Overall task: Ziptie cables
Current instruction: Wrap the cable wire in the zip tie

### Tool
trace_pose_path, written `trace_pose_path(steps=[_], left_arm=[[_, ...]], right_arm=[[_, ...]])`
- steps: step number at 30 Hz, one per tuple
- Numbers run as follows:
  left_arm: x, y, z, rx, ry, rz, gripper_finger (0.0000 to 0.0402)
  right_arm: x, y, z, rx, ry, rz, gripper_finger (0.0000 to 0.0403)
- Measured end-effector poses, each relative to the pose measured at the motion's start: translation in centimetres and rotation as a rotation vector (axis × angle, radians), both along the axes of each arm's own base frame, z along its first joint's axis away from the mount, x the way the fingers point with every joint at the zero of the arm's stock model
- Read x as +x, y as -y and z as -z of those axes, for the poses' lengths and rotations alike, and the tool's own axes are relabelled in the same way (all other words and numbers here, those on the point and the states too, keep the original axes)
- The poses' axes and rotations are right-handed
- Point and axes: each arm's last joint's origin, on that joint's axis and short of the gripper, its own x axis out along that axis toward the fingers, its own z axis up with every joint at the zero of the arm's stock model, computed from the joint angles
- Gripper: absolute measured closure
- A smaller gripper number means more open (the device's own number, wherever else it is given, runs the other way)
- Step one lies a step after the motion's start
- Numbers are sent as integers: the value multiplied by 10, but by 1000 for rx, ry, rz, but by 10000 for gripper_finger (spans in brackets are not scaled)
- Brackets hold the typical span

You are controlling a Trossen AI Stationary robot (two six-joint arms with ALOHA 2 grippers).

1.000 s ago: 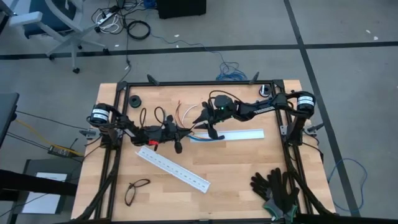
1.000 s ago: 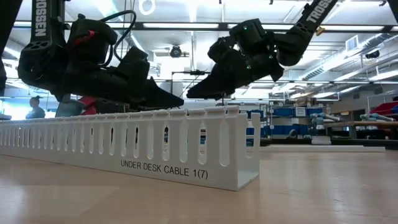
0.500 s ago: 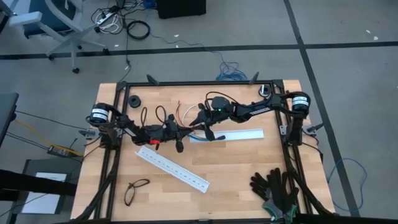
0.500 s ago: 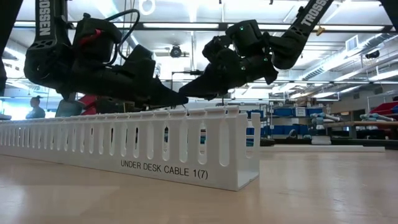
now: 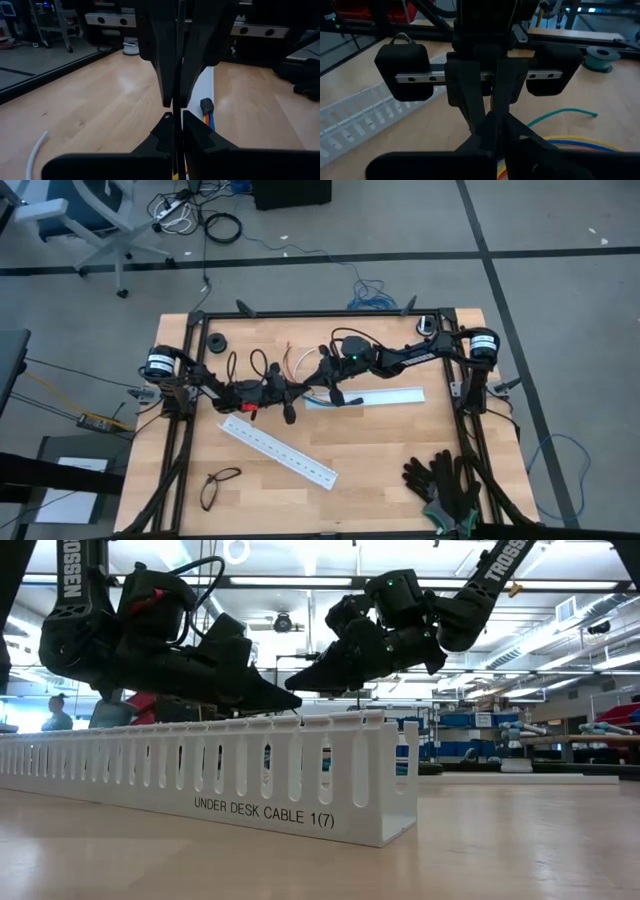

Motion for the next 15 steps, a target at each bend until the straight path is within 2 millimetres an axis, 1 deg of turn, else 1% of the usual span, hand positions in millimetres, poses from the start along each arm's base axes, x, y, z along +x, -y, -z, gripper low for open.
trace_pose_path(steps=[7, 15], left_arm=[[0, 0, 2, -9, -20, -9, 401], [-1, 1, 9, -49, -84, 2, 400]], right_arm=[[-6, 10, -16, -19, 41, 33, 402], [-19, 21, -49, -70, 139, 85, 401]])
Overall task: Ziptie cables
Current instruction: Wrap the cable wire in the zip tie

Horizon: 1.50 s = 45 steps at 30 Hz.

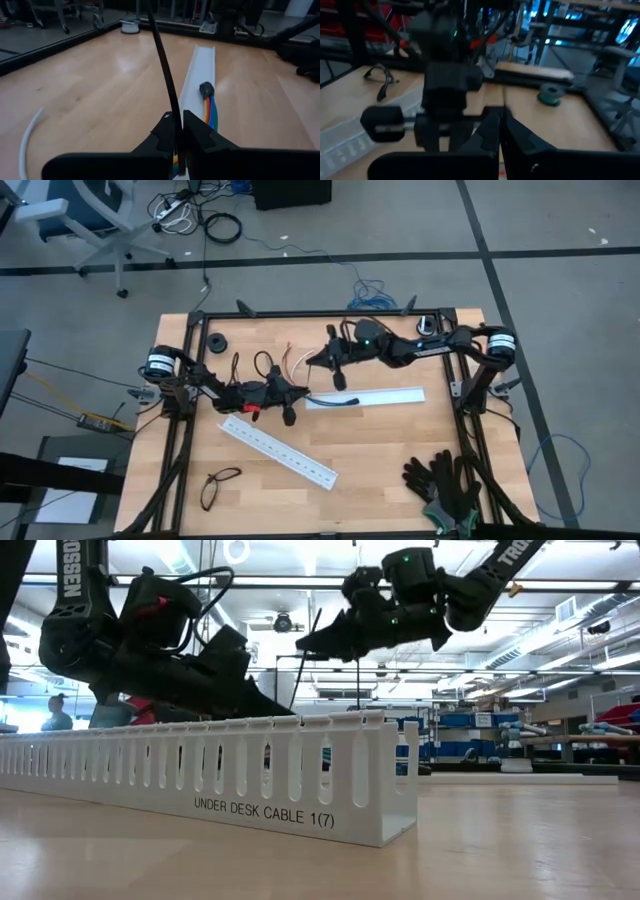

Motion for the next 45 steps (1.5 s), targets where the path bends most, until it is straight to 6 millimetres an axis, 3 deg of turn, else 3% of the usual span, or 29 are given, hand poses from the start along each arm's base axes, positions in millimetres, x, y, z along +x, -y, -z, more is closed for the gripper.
trace_pose_path(steps=[8, 14, 19, 25, 29, 34, 39, 45], left_arm=[[-4, 0, 12, -69, -107, -16, 400], [-2, 0, 5, -27, -34, -7, 400], [-2, 0, 5, -20, -33, -9, 401], [-10, 0, 6, -18, -20, -10, 401], [-13, 0, -1, 18, 55, -3, 401], [-12, 0, -6, 39, 105, 16, 401], [-11, 0, -7, 38, 110, 20, 401], [-11, 1, -7, 20, 121, 46, 401]], right_arm=[[-11, 4, -29, -24, 83, 23, 401], [-18, 14, -19, 82, -49, 71, 402], [-35, 30, -1, 161, -297, 212, 395], [-47, 34, 17, 230, -487, 238, 384], [-37, 25, 33, 256, -526, 140, 382], [-8, 8, 49, 228, -386, -38, 380], [10, -11, 51, 154, -238, -128, 377], [12, -16, 51, 144, -229, -142, 364]])
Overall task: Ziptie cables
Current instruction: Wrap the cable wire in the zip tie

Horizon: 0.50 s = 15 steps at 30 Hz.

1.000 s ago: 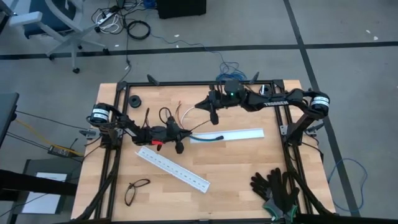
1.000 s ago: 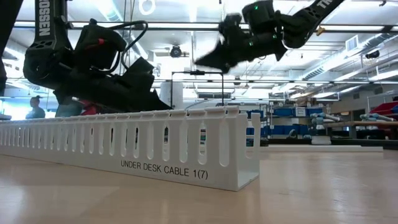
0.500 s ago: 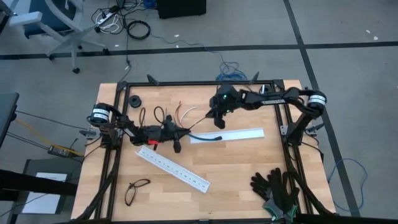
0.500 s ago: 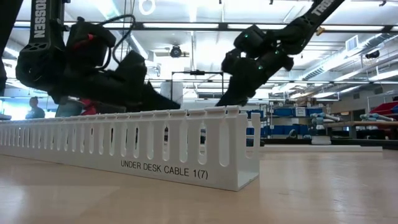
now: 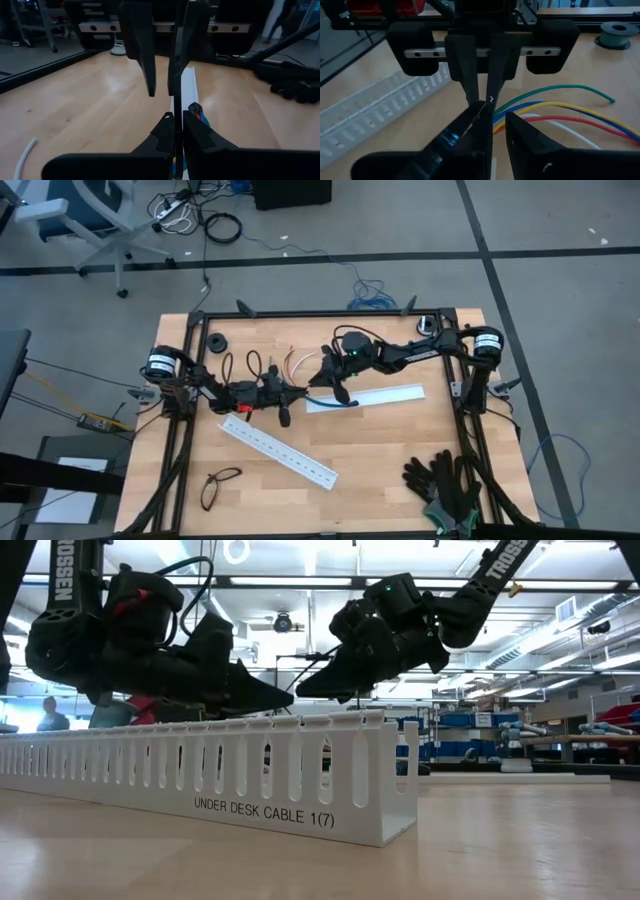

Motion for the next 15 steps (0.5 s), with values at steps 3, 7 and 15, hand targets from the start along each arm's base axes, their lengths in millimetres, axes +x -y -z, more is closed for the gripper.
trace_pose_path(steps=[3, 7, 15], left_arm=[[0, 0, 0, -1, 2, 2, 401], [0, 0, 0, -1, 4, 2, 401], [0, 0, -3, -5, 26, 1, 401]], right_arm=[[1, -4, -1, -11, 14, -8, 354], [3, -9, -2, -14, 22, -23, 339], [6, -16, -5, -61, 60, 11, 330]])
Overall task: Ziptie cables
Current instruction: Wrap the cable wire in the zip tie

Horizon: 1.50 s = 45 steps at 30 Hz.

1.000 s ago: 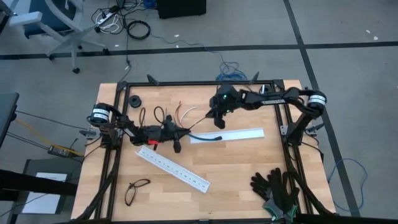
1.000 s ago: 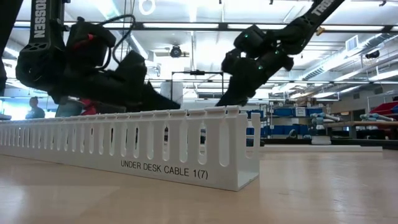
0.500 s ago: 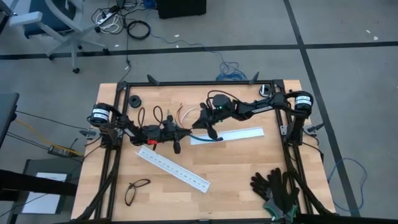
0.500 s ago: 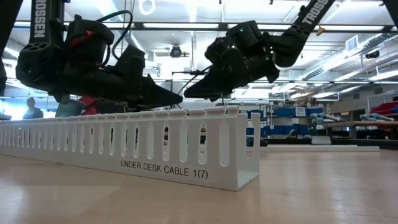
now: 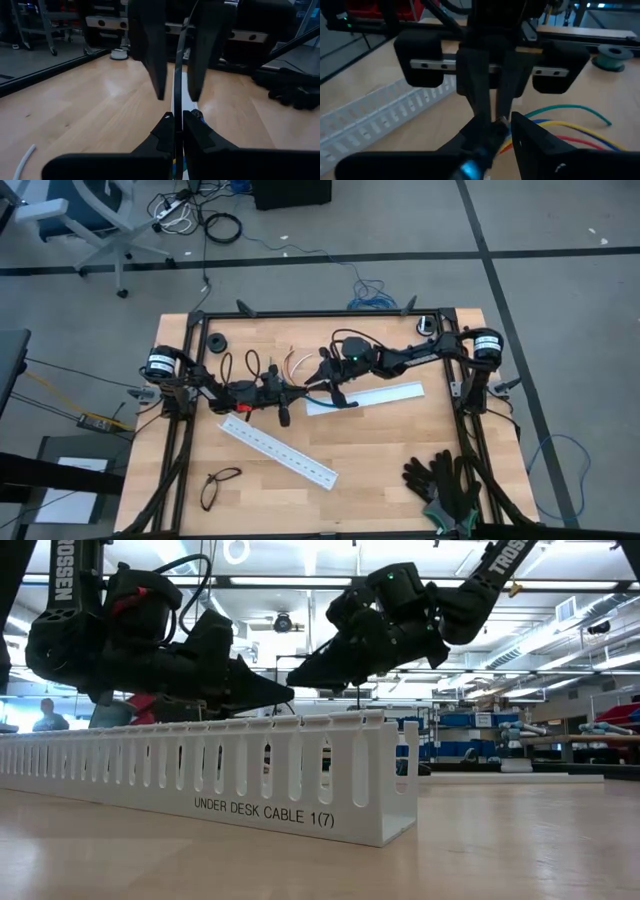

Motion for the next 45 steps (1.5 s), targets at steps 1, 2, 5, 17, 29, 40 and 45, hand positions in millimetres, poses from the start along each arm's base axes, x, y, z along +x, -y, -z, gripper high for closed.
trace_pose_path(steps=[1, 2, 5, 17, 29, 40, 45], left_arm=[[0, 0, 0, 0, 0, 0, 401], [0, 0, 0, 0, 0, 0, 401], [2, 0, -1, 0, 3, -1, 401], [7, 0, -4, 25, 8, 1, 401], [7, 0, 3, -6, -67, 0, 397], [5, 0, 14, -73, -157, -14, 397], [5, 0, 15, -65, -168, -25, 399]], right_arm=[[0, -1, 0, -1, -3, 1, 332], [0, -1, 1, 0, -6, 1, 333], [0, -1, 0, -1, -6, 3, 341], [0, -1, 1, -7, -12, 22, 401], [-6, 11, -21, -25, 75, 65, 402], [-9, 23, -28, 28, 119, 108, 402], [-23, 47, -30, 50, 6, 237, 402]])
